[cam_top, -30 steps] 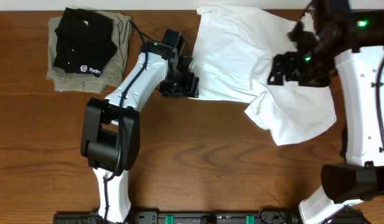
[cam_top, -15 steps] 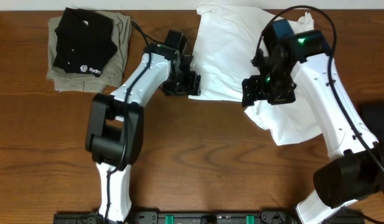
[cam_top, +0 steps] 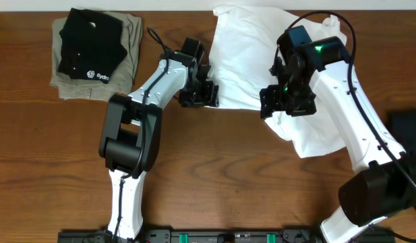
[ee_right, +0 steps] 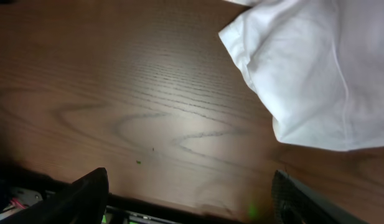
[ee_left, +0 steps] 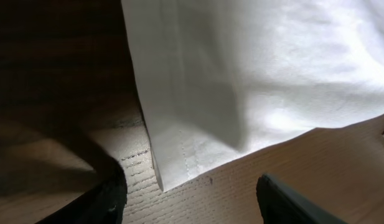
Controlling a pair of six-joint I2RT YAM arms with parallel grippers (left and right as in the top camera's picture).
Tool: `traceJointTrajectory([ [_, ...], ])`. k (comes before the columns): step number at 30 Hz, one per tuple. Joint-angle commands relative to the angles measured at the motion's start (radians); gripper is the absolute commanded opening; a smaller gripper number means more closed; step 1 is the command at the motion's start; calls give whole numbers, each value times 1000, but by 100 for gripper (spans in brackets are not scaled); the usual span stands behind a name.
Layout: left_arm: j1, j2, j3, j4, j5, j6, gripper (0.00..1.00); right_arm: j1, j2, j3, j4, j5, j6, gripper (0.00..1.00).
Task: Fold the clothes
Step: 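Move both grippers to the white shirt's lower hem, then grasp the shirt's lower hem with both grippers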
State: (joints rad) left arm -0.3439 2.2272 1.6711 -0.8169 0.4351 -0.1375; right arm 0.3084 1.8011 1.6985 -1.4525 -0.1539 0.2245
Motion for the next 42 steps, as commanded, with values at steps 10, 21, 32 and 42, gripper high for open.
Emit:
traceJointTrajectory([
  [10,-71,22,0,0,-179,-103,69,85,-16,-7,10,103,98,81],
  [21,-83,88,1,20,-212,-127,41,100,-15,-11,-7,132,105,80],
  [32,-83,159,1,45,-185,-127,6,123,-15,-63,112,158,89,76],
  [42,-83,160,1,49,-182,-130,6,123,14,-247,357,219,140,70],
])
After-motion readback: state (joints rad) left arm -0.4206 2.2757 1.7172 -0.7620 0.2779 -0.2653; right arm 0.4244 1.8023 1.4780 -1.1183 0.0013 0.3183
